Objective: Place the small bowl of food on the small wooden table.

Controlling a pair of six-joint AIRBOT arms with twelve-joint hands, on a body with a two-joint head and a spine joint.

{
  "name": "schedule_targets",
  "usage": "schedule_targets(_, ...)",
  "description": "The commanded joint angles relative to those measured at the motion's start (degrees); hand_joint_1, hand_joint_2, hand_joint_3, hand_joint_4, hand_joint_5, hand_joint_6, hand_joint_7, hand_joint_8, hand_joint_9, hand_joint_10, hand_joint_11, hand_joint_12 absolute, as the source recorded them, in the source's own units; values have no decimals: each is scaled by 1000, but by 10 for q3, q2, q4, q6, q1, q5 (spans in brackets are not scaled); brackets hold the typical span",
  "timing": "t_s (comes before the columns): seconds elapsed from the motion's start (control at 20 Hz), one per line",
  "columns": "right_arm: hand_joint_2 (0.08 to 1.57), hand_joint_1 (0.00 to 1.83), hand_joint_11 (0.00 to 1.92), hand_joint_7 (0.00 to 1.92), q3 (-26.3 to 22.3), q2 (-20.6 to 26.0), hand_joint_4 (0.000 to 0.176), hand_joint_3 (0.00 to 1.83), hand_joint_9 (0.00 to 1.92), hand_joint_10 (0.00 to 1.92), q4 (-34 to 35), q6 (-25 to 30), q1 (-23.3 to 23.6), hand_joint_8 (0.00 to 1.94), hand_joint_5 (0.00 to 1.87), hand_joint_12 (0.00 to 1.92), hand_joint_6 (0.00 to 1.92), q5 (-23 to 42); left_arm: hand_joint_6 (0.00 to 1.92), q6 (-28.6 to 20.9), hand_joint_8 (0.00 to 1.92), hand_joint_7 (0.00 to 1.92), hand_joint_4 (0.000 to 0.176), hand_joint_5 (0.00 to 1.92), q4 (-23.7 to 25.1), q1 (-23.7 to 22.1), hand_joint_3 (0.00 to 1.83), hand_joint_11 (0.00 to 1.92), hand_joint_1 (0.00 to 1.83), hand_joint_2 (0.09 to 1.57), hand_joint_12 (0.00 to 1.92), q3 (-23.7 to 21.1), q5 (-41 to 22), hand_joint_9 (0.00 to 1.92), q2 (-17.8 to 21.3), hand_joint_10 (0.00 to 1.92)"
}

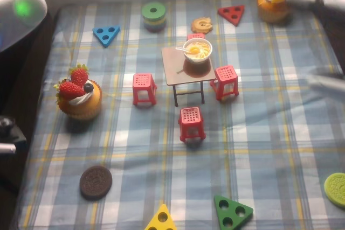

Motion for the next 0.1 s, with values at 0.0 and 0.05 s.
schedule_targets(0.0,1187,707,258,592,-2,11,0,1,625,10,46,-3,-15,2,453,815,2,139,0,-23,3,328,55,287,-9,0,8,0,718,1145,692,6,-92,291,-1,19)
schedule_targets(0.05,1144,731,289,649,-9,18,0,0,682,17,67,-3,-45,6,500,881,7,169,5,-39,3,408,0,353,-9,5,6,28,641,1178,831,5,-110,373,-1,14)
